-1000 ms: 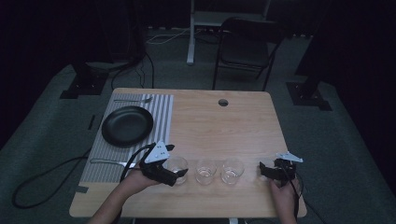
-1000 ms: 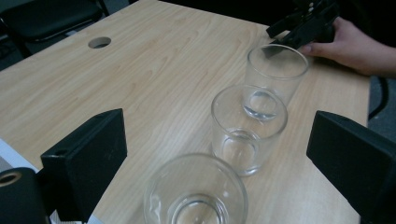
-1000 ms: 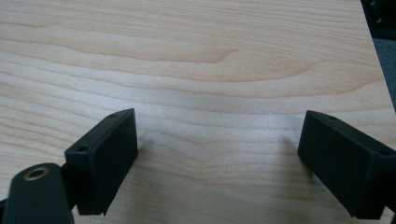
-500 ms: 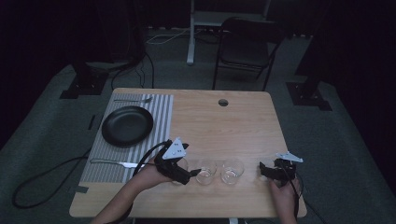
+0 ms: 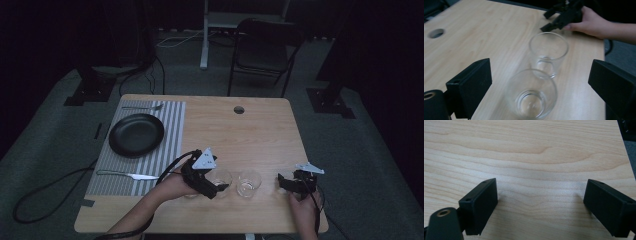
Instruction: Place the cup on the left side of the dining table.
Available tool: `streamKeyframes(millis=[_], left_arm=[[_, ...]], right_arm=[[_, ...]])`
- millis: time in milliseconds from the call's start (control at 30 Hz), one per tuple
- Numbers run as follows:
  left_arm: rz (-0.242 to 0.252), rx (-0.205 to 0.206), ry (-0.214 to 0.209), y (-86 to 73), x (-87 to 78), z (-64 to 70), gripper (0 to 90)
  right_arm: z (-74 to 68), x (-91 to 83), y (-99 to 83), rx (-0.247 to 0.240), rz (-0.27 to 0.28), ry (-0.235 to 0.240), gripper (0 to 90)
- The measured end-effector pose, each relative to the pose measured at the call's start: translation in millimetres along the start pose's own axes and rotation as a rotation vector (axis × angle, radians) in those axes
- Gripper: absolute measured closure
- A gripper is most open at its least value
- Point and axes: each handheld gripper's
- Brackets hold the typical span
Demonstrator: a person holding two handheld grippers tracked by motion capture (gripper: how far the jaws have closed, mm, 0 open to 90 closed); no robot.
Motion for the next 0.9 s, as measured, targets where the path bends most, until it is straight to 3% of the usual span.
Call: streamKeyframes(millis=[500, 900], left_arm=[[-0.129, 0.062, -0.064, 21.8, 48.5, 8.5, 5.4], [-0.250, 0.093, -0.078, 30.2, 85.1, 12.9, 5.4]], right_arm=[[0.0, 0.0, 0.0, 0.000, 0.000, 0.000, 11.6], [0.0, 0.0, 0.0, 0.000, 0.000, 0.000, 11.6]])
Point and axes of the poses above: each handheld gripper's, and its own axes: x roughly forward along the jaws, y roughly out of its top, z roughly to its right, and after that the axes turned 7 degrees about z, right-handed
